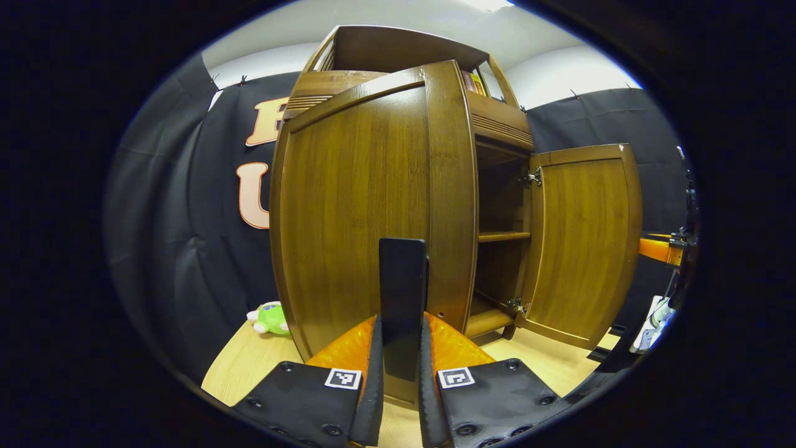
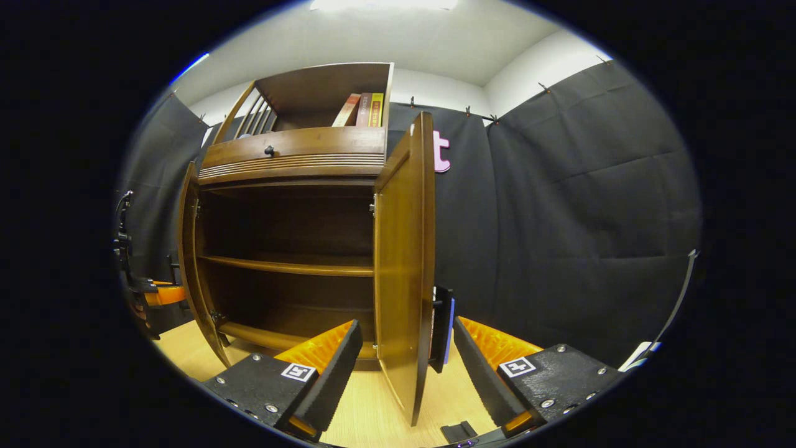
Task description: Open the right door of the double-door shoe cabinet with the right hand, and open the left door with the left hand.
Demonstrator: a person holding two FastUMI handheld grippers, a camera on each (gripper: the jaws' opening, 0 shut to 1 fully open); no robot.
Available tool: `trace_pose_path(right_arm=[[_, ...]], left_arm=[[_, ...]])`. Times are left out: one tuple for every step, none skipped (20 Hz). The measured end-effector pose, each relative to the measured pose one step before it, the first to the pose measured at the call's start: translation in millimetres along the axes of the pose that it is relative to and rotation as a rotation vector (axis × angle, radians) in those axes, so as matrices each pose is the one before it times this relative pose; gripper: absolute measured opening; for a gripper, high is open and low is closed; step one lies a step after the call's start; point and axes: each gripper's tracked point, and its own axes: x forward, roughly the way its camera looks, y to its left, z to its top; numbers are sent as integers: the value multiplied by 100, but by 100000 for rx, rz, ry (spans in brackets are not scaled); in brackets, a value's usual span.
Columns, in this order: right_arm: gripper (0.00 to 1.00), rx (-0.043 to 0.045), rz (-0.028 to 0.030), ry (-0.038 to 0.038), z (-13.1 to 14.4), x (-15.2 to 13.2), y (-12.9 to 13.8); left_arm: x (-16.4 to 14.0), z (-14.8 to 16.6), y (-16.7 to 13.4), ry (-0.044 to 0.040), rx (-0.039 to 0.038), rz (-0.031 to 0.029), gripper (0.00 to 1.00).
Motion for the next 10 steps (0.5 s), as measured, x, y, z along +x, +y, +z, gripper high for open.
trace_pose_path(right_arm=[[92,80,1169,-34,139,4,512],[92,419,1904,-21,42,-53,652],[92,493,1682,-31,70,-55,569],[92,118,1189,-78,28,-2,428],[92,-55,855,-69,2,149,382],[92,93,933,147,-7,89,396],[92,354,815,260,-85,224,372],[92,418,864,303,-60,143,383],[92,348,886,326,-91,140,370],[92,271,747,223,-22,104,381]], left_arm=[[-438,-115,275,-352,-235,406,31],[-489,49,431,-374,-608,590,31],[-546,-63,459,-113,-469,838,31],[-109,34,-62,153,-58,657,30],[-376,88,313,309,309,904,29],[-487,-41,671,83,775,1460,29],[-424,44,474,-105,-1059,643,26],[-469,-356,863,159,150,118,23],[-509,136,438,-411,-328,645,23],[-226,15,313,73,488,852,23]])
